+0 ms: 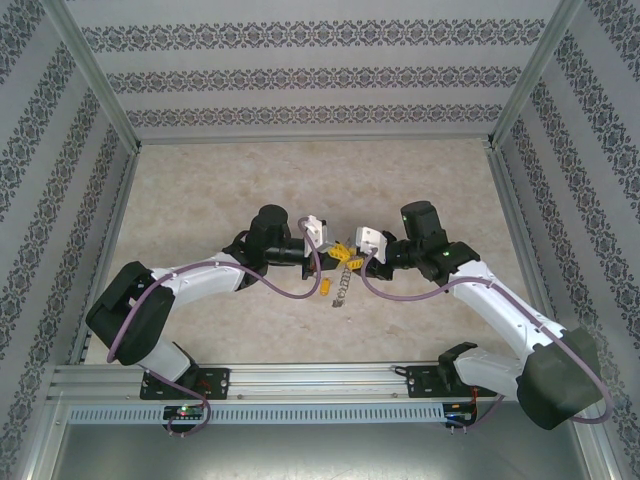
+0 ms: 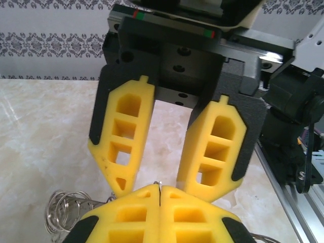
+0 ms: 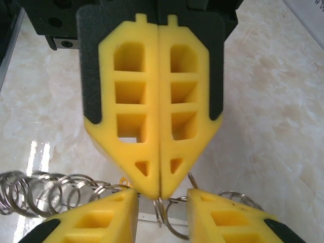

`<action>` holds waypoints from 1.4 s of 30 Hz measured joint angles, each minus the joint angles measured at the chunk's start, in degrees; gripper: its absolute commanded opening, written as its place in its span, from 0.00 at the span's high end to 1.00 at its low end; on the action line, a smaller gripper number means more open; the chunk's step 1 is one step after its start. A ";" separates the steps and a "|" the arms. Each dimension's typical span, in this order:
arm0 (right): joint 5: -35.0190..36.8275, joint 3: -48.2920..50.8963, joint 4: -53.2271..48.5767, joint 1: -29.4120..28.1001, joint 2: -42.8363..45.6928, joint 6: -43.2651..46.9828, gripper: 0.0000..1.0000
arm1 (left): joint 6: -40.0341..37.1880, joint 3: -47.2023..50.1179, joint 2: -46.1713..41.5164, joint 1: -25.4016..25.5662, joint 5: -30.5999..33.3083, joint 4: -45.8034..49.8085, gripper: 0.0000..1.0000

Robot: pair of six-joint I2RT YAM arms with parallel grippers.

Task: Put the keys on the keyring

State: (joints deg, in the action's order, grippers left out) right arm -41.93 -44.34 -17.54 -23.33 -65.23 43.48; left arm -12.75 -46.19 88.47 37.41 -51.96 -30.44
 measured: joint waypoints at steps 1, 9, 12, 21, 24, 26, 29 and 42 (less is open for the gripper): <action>-0.17 0.04 -0.02 0.26 0.00 -0.02 0.73 | 0.00 0.24 0.00 0.00 -0.37 -0.44 1.00; -1.53 0.26 -0.33 0.74 0.00 -0.20 0.80 | 0.02 0.76 -0.02 -0.02 -1.62 -2.56 1.00; -2.21 0.37 -0.48 0.74 0.00 -0.22 0.85 | 0.22 0.98 -0.02 -0.02 -1.64 -3.08 1.00; -3.19 0.63 -0.68 0.74 -0.04 -1.20 1.00 | 1.07 1.70 -0.09 -0.39 -1.62 -4.70 1.00; -3.13 0.63 -0.76 0.74 -0.04 -1.18 1.00 | 0.70 1.73 -0.13 -0.39 -1.51 -4.33 0.81; -2.86 0.63 -0.98 0.72 -0.04 -1.14 1.00 | 0.04 1.73 -0.37 -0.44 -1.25 -3.32 0.78; -1.86 0.63 -1.57 0.74 -0.07 -1.09 1.00 | -1.33 1.73 -0.76 -0.66 -0.94 -0.96 0.75; 0.26 0.24 -3.93 0.31 -1.70 0.02 1.00 | -3.96 0.68 -0.63 -0.76 -0.31 5.86 0.75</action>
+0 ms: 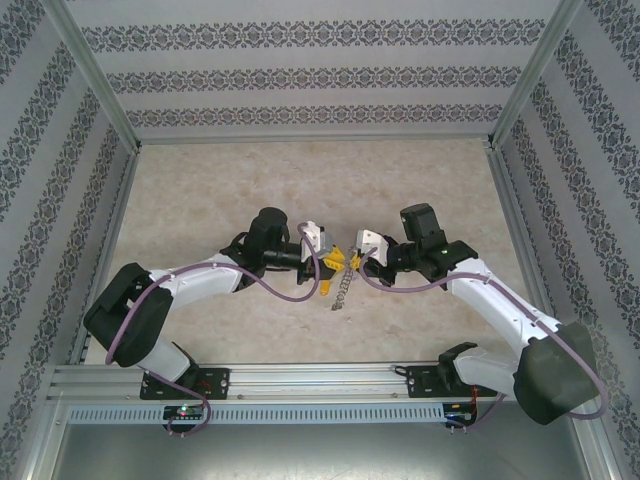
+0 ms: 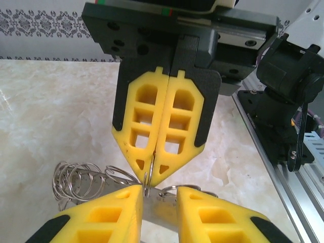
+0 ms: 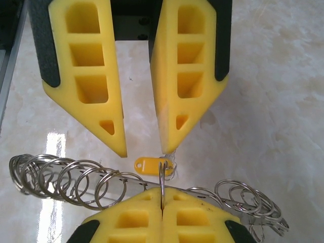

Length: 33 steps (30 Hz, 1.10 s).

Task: Put the keys on the keyring

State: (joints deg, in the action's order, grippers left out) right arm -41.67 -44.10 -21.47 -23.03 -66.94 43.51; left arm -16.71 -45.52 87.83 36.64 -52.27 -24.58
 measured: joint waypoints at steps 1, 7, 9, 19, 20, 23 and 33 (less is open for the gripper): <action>0.07 -0.07 0.00 -0.11 -0.09 0.00 1.00 | 0.00 -0.28 0.15 0.00 0.00 0.04 0.75; 0.07 -0.39 0.00 -0.50 -0.09 0.00 1.00 | -0.24 -1.62 1.42 0.02 -0.02 0.63 0.75; 0.07 -0.48 0.02 -0.50 -0.09 0.00 1.00 | -0.57 -1.97 1.70 0.11 -0.02 1.03 0.75; 0.11 -0.79 0.00 -0.50 -0.13 -0.02 1.00 | -0.90 -2.69 3.32 0.37 -0.22 1.44 0.89; 0.11 -0.79 -0.20 -0.48 -0.13 -0.02 1.00 | -0.90 -2.80 3.43 0.50 -0.17 1.46 0.89; 0.31 -0.79 -0.39 -0.48 -0.20 -0.02 1.00 | -0.87 -2.97 3.74 0.48 -0.20 1.46 1.00; 1.38 -0.61 0.42 -0.44 0.11 -0.17 0.70 | 2.67 -1.95 4.44 0.48 0.94 -2.80 1.00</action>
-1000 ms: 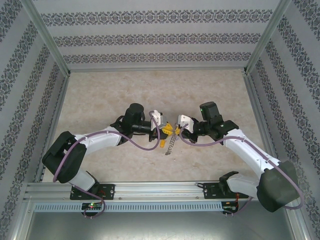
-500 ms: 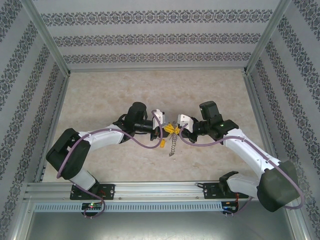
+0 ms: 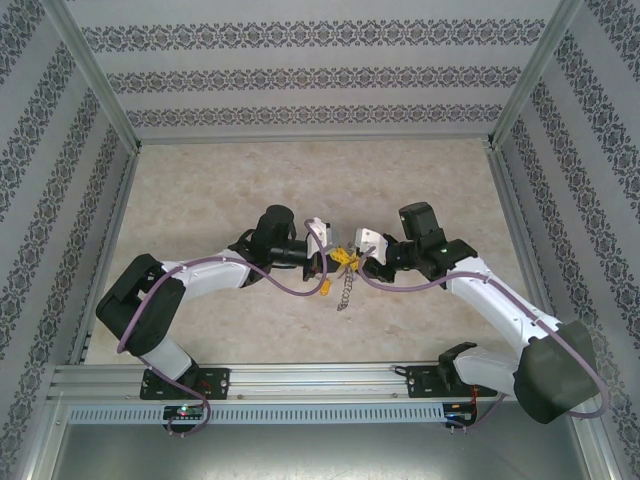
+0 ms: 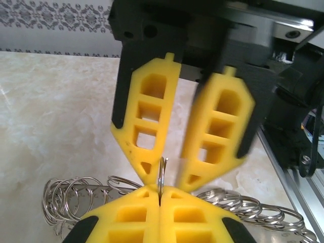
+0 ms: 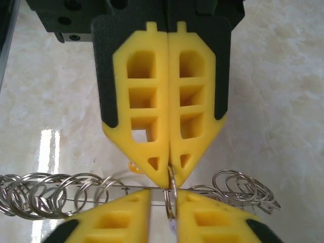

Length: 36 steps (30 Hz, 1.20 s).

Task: Put the keys on the keyring

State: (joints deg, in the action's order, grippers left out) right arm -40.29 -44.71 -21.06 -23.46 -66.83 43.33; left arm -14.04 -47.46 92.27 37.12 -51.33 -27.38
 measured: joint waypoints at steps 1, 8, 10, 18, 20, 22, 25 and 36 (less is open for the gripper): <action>-0.07 0.24 0.59 0.11 0.50 -0.26 0.69 | 0.81 0.55 0.00 -0.02 0.11 -1.40 1.00; -1.60 2.16 3.58 1.99 4.96 -2.05 0.68 | 4.94 3.98 -0.04 -1.46 -0.87 -9.75 1.00; -1.84 2.25 3.98 1.99 4.85 -2.71 0.68 | 5.66 4.68 -0.09 -1.97 -1.38 -11.78 1.00; -3.23 2.27 4.79 2.40 4.33 -3.54 0.62 | 8.24 5.40 -0.55 -2.47 -2.49 -16.52 1.00; -3.54 2.71 5.49 2.89 4.44 -4.17 0.60 | 8.85 6.03 -0.98 -2.84 -2.43 -17.44 1.00; -3.43 3.39 6.08 3.13 4.70 -4.92 0.59 | 9.27 6.60 -1.62 -3.52 -2.27 -17.70 1.00; -2.05 4.50 7.43 3.13 5.42 -7.26 0.58 | 9.77 7.69 -3.58 -5.07 -1.53 -17.55 1.00; 7.91 5.88 9.35 -1.75 4.33 -11.39 0.57 | 8.74 10.49 -23.61 -15.34 4.17 -2.82 1.00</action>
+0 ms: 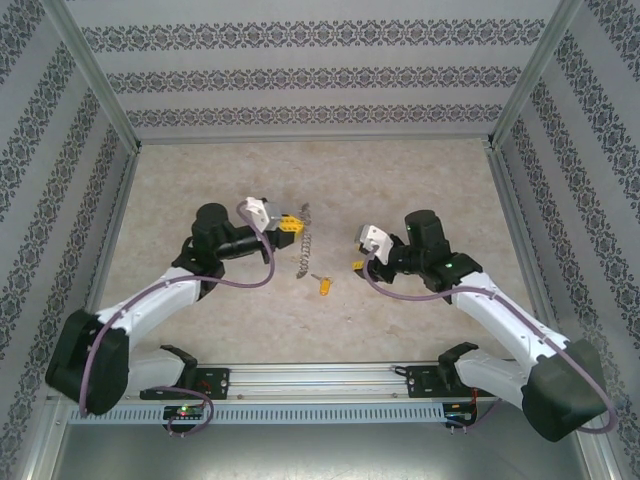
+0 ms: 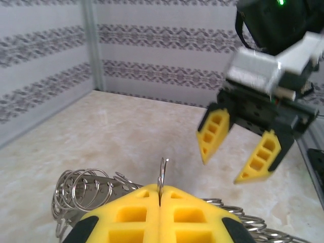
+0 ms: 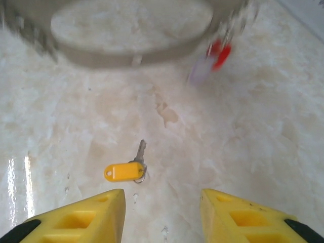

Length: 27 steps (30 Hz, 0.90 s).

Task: Put the keys on the keyring

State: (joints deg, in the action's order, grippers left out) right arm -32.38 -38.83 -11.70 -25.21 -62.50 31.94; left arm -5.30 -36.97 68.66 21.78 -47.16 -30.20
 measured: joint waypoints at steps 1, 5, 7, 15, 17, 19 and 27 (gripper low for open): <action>0.81 -0.02 0.07 -1.05 -1.51 -0.42 0.58 | 0.00 0.11 -1.51 -1.27 0.50 1.42 1.00; 4.98 -2.56 -1.22 -4.28 -11.30 -3.50 0.60 | 0.31 2.64 -5.92 -5.70 1.77 4.68 1.00; 7.63 -6.10 -3.61 -4.74 -16.72 -6.95 0.61 | 0.81 4.39 -7.63 -7.02 2.23 6.43 1.00; 11.28 -22.56 -11.54 -5.05 -32.61 -37.97 0.67 | 2.99 8.37 -12.35 -10.27 2.40 9.33 1.00; 11.30 -21.27 -12.15 -6.51 -33.73 -43.74 0.67 | 3.48 8.61 -12.70 -10.97 2.36 9.64 1.00; 11.30 -20.59 -12.90 -8.26 -35.10 -47.82 0.67 | 3.89 8.63 -12.83 -11.61 2.14 10.19 1.00; 10.54 -20.11 -13.97 -10.27 -37.53 -54.42 0.66 | 4.52 9.22 -12.96 -12.22 1.09 10.60 1.00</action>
State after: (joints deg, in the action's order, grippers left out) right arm -21.85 -58.94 -25.67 -35.48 -100.03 -22.48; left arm -0.78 -27.75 55.70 9.56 -46.06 -19.59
